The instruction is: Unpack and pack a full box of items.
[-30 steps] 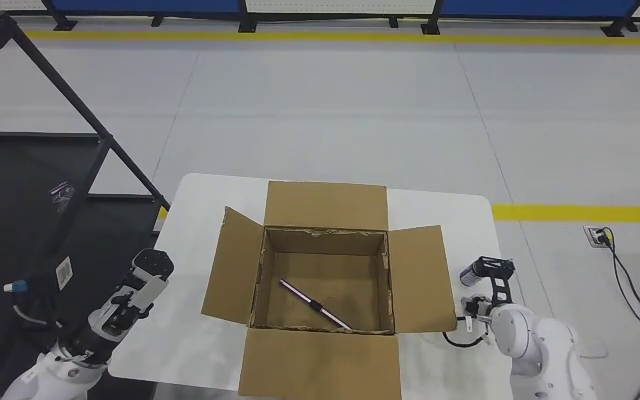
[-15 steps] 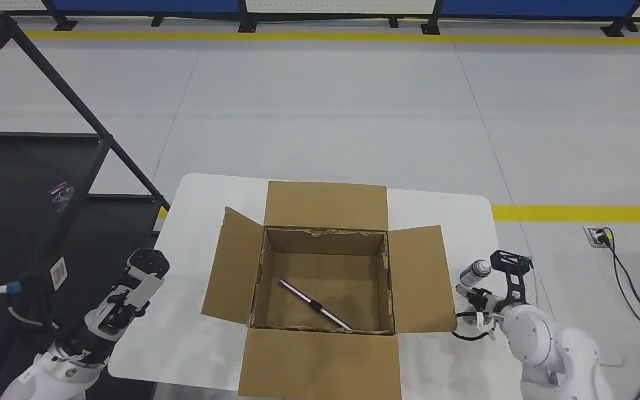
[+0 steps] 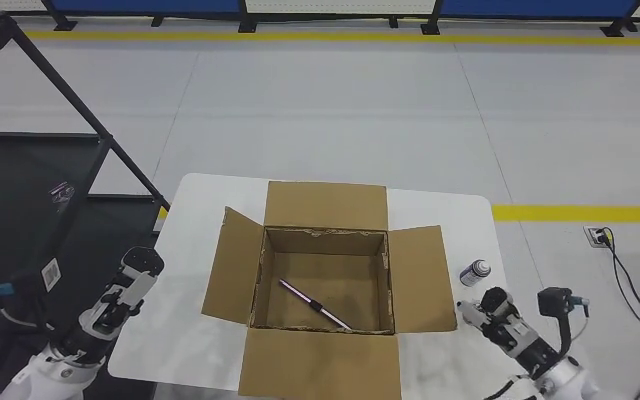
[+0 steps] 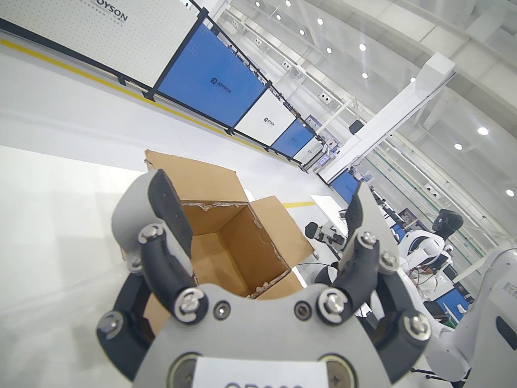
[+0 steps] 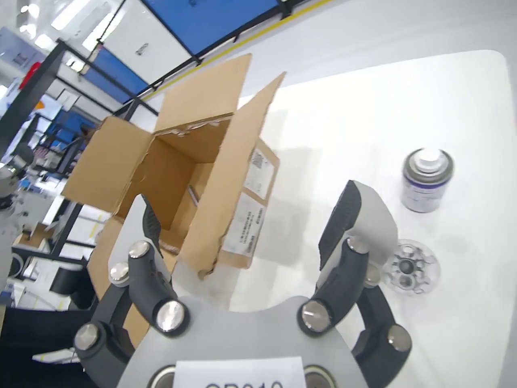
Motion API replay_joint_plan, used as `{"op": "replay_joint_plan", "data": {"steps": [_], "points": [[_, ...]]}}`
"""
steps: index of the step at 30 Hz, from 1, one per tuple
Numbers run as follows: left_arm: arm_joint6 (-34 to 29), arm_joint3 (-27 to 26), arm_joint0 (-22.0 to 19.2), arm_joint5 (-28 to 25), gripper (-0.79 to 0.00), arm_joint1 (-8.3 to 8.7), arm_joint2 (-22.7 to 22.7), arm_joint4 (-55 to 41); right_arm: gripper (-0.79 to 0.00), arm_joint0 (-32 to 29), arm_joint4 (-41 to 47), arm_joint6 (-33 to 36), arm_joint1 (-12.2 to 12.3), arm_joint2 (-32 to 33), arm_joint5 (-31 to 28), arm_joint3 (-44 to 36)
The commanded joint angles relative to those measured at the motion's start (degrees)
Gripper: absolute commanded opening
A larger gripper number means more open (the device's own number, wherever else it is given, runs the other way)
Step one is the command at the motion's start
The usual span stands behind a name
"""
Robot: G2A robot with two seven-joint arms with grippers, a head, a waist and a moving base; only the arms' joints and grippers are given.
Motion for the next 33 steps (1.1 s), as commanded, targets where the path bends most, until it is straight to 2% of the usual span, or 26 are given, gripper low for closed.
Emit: {"op": "replay_joint_plan", "data": {"steps": [1,3,10,15,24,33], "points": [[0.2,0.0,0.1,0.0,0.000,0.06,0.1,0.2,0.000,-1.0,0.6,2.0,0.3,-0.7,-4.6,-0.1],[0.4,0.0,0.1,-0.1,0.000,0.12,0.3,0.3,0.000,-1.5,0.6,3.6,0.7,-1.6,-7.7,0.1],[0.5,-0.1,0.3,-0.2,0.000,0.35,0.8,0.5,0.000,-4.2,-2.0,2.4,1.1,-4.0,-7.2,1.4],[0.3,-0.3,0.2,-0.2,0.000,0.53,1.4,0.9,0.000,-3.7,-1.7,2.4,1.3,-7.5,-5.6,2.0],[0.8,-0.4,0.3,-0.3,0.000,0.83,1.7,1.5,0.000,3.1,-6.1,0.0,0.9,-19.3,4.3,5.7],[1.5,0.2,0.9,-0.8,0.000,1.12,0.8,1.3,0.000,5.3,-12.1,-4.1,0.7,-24.3,13.0,4.5]]}}
